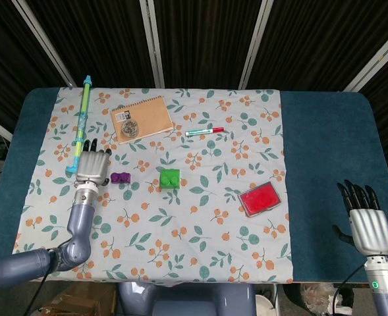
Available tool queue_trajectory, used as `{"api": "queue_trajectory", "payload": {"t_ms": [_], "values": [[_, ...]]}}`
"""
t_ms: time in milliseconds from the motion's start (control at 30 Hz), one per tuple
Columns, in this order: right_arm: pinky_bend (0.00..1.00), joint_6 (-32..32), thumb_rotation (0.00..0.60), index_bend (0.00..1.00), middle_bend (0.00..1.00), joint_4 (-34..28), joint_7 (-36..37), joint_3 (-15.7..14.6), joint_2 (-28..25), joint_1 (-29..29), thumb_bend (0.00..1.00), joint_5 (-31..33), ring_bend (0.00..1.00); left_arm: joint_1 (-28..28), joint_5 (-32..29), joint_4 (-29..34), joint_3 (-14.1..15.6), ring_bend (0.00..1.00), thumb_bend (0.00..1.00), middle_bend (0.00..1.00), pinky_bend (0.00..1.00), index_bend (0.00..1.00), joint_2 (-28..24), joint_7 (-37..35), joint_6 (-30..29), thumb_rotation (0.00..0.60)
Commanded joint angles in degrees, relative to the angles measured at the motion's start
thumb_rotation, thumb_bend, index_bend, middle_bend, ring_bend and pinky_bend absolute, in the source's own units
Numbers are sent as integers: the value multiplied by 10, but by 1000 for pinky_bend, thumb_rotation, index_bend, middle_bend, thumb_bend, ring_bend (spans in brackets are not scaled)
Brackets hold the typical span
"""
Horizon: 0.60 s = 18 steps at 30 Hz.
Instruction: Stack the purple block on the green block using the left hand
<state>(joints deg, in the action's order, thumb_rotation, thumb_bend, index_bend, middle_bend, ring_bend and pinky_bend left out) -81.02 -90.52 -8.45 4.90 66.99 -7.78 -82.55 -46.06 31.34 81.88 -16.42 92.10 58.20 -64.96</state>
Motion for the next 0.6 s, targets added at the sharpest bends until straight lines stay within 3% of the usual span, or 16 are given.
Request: {"api": "queue_trajectory", "payload": {"t_ms": [33,600], "values": [[0,1,600,31,64,0,0,-1,0,-1,223,-1,97,-7,2,-12,10,0,243,375,0,268,15,3,-7,600],[0,5,600,31,64,0,-4,-1,2,-2,223,3,97,-34,25,-64,40,16,243,390,0,274,67,12,-2,600]]}}
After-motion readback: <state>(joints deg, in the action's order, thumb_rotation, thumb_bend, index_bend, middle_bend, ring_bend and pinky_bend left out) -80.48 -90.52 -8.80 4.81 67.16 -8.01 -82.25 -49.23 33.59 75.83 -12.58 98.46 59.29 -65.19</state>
